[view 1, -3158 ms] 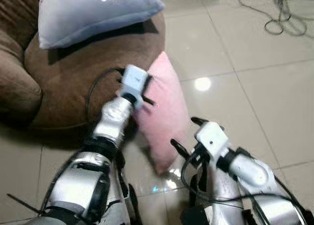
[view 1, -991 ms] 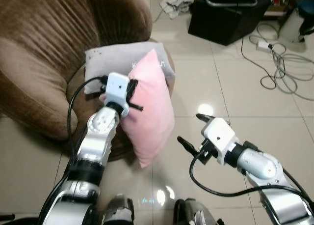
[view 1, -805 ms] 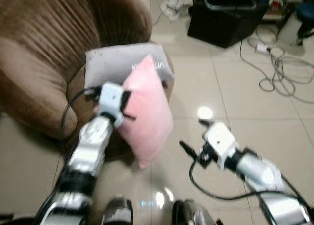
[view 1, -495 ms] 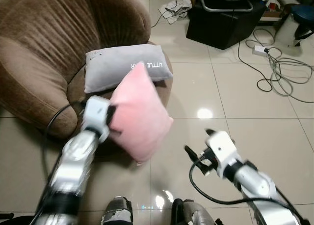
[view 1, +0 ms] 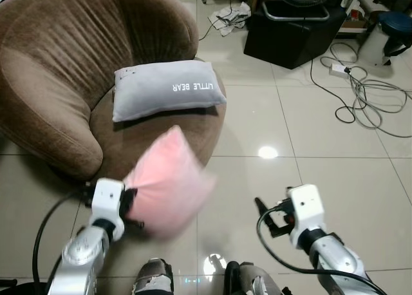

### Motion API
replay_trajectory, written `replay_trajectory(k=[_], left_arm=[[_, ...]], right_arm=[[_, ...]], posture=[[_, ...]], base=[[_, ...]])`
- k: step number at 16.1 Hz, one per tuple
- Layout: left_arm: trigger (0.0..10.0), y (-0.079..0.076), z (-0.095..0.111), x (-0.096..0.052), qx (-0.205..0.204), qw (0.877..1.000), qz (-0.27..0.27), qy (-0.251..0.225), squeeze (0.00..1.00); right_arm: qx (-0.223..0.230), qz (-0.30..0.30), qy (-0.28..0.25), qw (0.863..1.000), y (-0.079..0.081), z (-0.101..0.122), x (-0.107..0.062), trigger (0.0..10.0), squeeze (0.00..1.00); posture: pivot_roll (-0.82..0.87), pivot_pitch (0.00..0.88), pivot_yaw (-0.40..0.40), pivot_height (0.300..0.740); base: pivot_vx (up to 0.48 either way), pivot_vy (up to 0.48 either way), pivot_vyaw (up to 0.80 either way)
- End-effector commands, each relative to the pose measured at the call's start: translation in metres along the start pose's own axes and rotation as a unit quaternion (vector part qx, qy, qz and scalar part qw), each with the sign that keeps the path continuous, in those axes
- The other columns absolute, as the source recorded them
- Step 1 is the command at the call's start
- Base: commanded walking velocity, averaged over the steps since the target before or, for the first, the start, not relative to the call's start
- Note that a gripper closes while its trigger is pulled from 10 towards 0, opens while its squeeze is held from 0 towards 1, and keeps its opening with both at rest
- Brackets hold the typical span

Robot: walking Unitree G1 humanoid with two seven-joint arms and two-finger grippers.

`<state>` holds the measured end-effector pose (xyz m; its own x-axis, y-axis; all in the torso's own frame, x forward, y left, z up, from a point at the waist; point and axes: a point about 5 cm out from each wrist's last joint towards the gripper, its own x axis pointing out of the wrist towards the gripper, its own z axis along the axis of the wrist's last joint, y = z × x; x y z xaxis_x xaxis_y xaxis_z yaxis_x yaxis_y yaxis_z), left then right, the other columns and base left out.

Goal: Move the pillow to the sofa from floor

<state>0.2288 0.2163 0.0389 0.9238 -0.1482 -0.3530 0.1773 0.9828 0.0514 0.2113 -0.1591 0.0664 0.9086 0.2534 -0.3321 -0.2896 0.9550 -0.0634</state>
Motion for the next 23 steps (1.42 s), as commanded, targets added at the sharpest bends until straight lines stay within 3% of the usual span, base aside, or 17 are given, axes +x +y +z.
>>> replay_trajectory(k=[1,4,5,7,10,14,18,21,23], left_arm=[[0.0,-0.004,0.006,-0.005,-0.004,1.0,-0.003,-0.021,0.0],[0.0,-0.012,-0.01,-0.017,0.0,0.999,-0.008,-0.031,0.0],[0.0,-0.02,-0.021,-0.02,-0.008,0.999,-0.003,-0.049,0.0],[0.0,-0.028,-0.023,-0.017,-0.016,0.997,0.014,-0.071,0.0],[0.0,-0.042,-0.013,-0.005,-0.014,0.994,0.033,-0.105,0.0],[0.0,-0.062,-0.002,0.014,0.003,0.987,0.034,-0.156,0.0],[0.0,-0.069,0.007,0.032,0.013,0.986,0.02,-0.164,0.0],[0.0,-0.083,0.006,0.037,0.033,0.985,-0.007,-0.167,0.0],[0.0,-0.079,0.008,0.035,0.035,0.984,-0.003,-0.177,0.0]], right_arm=[[-0.003,-0.025,0.005,1.0,-0.006,-0.004,-0.003,10.0,0.0],[-0.035,-0.035,-0.01,0.999,-0.006,-0.002,-0.003,10.0,0.0],[-0.04,-0.045,-0.052,0.997,-0.009,0.004,0.0,10.0,0.0],[-0.062,-0.046,-0.065,0.995,-0.01,0.0,0.003,10.0,0.0],[-0.05,-0.039,-0.086,0.994,-0.013,0.002,0.013,10.0,0.0],[-0.065,-0.06,-0.161,0.983,-0.022,0.021,0.026,10.0,0.0],[-0.065,-0.063,-0.167,0.982,-0.019,0.019,0.033,10.0,0.0],[-0.051,-0.069,-0.161,0.983,-0.013,0.012,0.035,10.0,0.0],[-0.051,-0.071,-0.159,0.983,-0.012,0.007,0.034,10.0,0.0]], posture=[[0.05,0.187,-0.049,0.74],[0.06,0.174,-0.054,0.74],[0.08,0.168,-0.07,0.74],[0.1,0.167,-0.087,0.74],[0.15,0.156,-0.129,0.74],[0.16,0.11,-0.155,0.74],[0.14,0.083,-0.132,0.74],[0.12,0.083,-0.115,0.74],[0.11,0.082,-0.112,0.74]], base=[[0.0,0.0,0.0],[0.0,0.0,0.0],[0.0,0.0,0.0],[0.0,0.0,0.0],[0.0,0.0,0.0],[0.0,0.0,0.0],[0.0,0.0,0.0],[0.0,0.0,0.0],[0.0,0.0,0.0]])
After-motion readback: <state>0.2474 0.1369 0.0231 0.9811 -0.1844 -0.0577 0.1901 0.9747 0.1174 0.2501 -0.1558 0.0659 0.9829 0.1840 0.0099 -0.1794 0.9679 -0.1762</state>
